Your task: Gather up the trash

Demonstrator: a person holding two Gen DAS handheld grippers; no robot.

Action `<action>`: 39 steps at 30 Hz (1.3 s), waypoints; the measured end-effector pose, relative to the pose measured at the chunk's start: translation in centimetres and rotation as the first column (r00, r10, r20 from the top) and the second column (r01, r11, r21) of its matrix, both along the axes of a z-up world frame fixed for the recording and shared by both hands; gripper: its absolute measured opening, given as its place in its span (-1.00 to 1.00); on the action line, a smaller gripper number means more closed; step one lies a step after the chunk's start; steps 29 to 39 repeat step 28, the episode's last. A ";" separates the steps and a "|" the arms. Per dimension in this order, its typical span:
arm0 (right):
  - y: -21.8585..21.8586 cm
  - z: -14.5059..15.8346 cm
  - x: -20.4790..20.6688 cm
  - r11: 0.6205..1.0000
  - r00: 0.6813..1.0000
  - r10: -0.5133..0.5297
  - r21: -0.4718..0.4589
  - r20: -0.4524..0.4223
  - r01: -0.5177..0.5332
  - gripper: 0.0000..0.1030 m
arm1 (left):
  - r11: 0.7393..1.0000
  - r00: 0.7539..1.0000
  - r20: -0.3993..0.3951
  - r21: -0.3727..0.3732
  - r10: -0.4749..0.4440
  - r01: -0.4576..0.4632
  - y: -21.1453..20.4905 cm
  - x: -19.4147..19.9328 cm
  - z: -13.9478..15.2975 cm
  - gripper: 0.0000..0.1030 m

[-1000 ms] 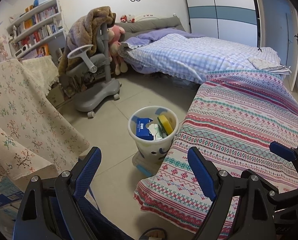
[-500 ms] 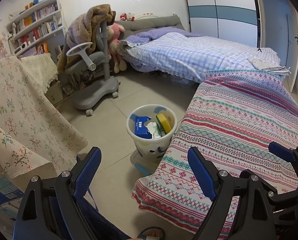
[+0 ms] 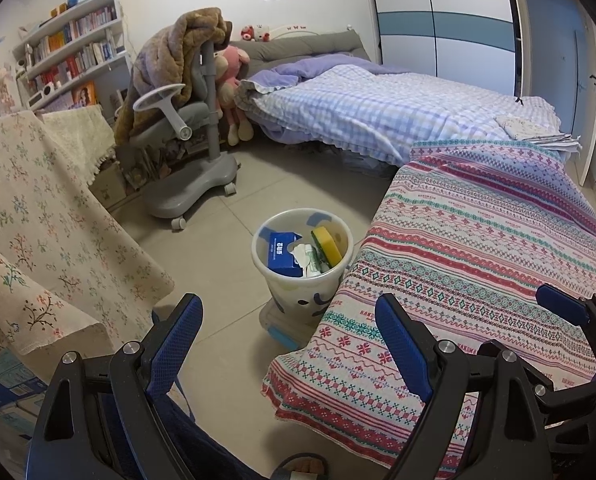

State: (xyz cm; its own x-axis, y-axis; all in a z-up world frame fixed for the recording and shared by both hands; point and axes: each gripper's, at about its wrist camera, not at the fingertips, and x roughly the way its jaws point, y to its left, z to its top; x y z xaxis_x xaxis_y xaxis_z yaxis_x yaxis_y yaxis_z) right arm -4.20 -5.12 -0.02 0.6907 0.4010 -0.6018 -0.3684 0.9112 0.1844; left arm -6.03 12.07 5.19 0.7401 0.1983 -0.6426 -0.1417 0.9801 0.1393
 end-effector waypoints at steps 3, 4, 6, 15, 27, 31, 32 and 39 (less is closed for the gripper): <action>0.0 0.0 0.0 1.000 1.000 0.000 0.001 0.000 0.000 0.87 | 1.000 1.000 -0.001 0.008 0.002 -0.002 -0.1 -0.1 -0.1 0.75; 0.0 0.0 0.0 1.000 1.000 0.001 0.001 0.001 -0.001 0.87 | 1.000 1.000 -0.003 0.008 0.001 -0.001 -0.2 -0.1 -0.1 0.75; 0.0 0.0 0.0 1.000 1.000 0.001 -0.001 0.002 -0.001 0.87 | 1.000 1.000 -0.004 0.005 0.002 -0.002 -0.1 -0.1 -0.1 0.75; -0.1 -0.1 0.1 1.000 1.000 0.005 -0.003 0.002 -0.005 0.87 | 1.000 1.000 -0.011 -0.005 0.006 -0.006 0.0 0.0 -0.2 0.75; -0.2 -0.2 0.2 1.000 1.000 0.008 -0.004 0.002 -0.008 0.87 | 1.000 1.000 -0.017 -0.007 0.006 -0.007 0.1 0.0 -0.3 0.75; -0.2 -0.1 0.2 1.000 1.000 0.008 -0.004 0.002 -0.008 0.87 | 1.000 1.000 -0.018 -0.008 0.007 -0.007 0.1 0.0 -0.3 0.75; -0.2 -0.1 0.2 1.000 1.000 0.008 -0.004 0.002 -0.008 0.87 | 1.000 1.000 -0.018 -0.008 0.007 -0.007 0.1 0.0 -0.3 0.75; -0.2 -0.1 0.2 1.000 1.000 0.008 -0.004 0.002 -0.008 0.87 | 1.000 1.000 -0.018 -0.008 0.007 -0.007 0.1 0.0 -0.3 0.75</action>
